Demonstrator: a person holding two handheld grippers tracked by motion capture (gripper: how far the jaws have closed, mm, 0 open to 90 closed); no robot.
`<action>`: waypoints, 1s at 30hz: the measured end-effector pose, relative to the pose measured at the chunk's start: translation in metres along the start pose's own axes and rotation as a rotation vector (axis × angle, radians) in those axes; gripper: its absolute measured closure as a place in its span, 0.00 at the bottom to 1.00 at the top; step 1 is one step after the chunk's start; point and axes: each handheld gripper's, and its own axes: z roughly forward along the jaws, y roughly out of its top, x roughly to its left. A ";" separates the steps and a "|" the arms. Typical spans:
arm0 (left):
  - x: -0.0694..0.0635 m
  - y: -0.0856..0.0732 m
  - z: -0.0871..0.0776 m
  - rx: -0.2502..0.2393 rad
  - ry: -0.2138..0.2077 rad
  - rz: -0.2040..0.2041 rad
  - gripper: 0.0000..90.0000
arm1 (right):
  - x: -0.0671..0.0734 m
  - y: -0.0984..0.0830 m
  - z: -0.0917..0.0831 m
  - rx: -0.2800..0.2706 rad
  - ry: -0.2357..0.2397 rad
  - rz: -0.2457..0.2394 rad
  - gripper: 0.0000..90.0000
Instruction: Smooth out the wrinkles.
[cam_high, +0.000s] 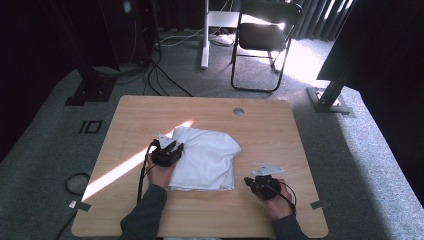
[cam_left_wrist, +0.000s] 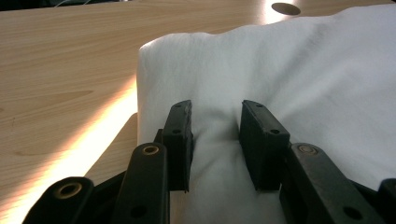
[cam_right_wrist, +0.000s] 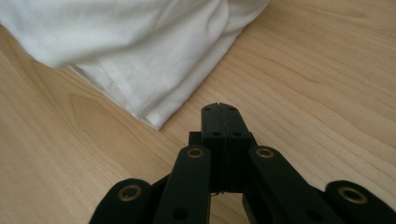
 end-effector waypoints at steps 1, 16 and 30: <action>-0.001 0.000 0.000 0.002 0.004 -0.002 0.73 | -0.002 -0.001 -0.002 -0.036 0.004 0.005 0.81; -0.007 0.001 0.001 0.003 0.045 0.009 0.73 | 0.017 0.043 0.054 -0.004 0.039 -0.113 0.99; -0.009 0.001 0.003 0.005 0.046 0.002 0.74 | -0.021 -0.001 -0.015 -0.055 -0.026 0.017 0.66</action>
